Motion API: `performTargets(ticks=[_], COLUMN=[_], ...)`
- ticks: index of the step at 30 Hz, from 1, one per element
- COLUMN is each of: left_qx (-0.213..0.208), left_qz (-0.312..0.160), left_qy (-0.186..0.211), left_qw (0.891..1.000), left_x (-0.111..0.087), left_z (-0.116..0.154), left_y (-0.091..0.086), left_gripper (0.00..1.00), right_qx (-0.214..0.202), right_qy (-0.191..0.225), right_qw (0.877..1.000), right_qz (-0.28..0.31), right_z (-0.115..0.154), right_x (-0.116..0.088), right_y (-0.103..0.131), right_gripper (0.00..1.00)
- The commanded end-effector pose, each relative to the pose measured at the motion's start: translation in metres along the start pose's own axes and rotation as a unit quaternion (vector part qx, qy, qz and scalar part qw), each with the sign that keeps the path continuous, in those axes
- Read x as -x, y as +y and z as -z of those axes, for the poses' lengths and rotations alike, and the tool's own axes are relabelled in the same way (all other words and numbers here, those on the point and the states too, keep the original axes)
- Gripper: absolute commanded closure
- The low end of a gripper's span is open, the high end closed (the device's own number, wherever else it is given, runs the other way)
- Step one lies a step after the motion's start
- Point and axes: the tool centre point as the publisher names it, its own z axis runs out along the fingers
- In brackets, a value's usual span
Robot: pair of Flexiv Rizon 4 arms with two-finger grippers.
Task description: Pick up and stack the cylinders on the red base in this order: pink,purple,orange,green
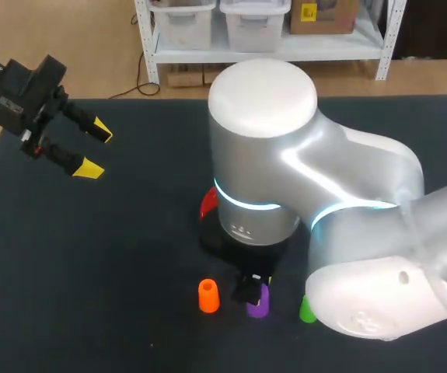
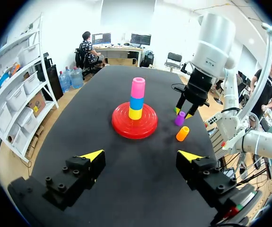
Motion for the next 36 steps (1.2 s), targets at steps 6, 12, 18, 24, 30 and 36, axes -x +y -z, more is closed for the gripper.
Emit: performTargets(ticks=[6, 12, 18, 24, 30, 36], left_qx=[0.001, 0.001, 0.001, 0.001, 0.001, 0.001], left_qz=[-0.001, -0.001, -0.001, -0.001, -0.001, -0.001], left_qy=[-0.001, -0.001, -0.001, -0.001, -0.001, -0.001], left_qw=[1.0, 1.0, 1.0, 1.0, 1.0, 1.0], left_x=[-0.001, -0.001, -0.001, -0.001, -0.001, -0.001], left_z=[-0.001, -0.001, -0.001, -0.001, -0.001, -0.001], left_y=[0.0, 0.0, 0.0, 0.0, 0.0, 0.0], left_gripper=[0.0, 0.0, 0.0, 0.0, 0.0, 0.0], right_qx=[-0.007, -0.01, -0.023, -0.029, -0.031, -0.035], right_qy=[-0.025, -0.076, -0.129, -0.177, -0.172, -0.16], right_qw=[0.999, 0.992, 0.976, 0.96, 0.958, 0.957], right_qz=[-0.045, -0.104, -0.175, -0.214, -0.229, -0.24], right_z=[0.035, 0.092, 0.146, 0.184, 0.181, 0.173], right_x=[0.004, 0.02, 0.045, 0.065, 0.073, 0.072], right_y=[-0.016, -0.05, -0.093, -0.117, -0.125, -0.132], right_gripper=[1.0, 1.0, 1.0, 1.0, 1.0, 1.0])
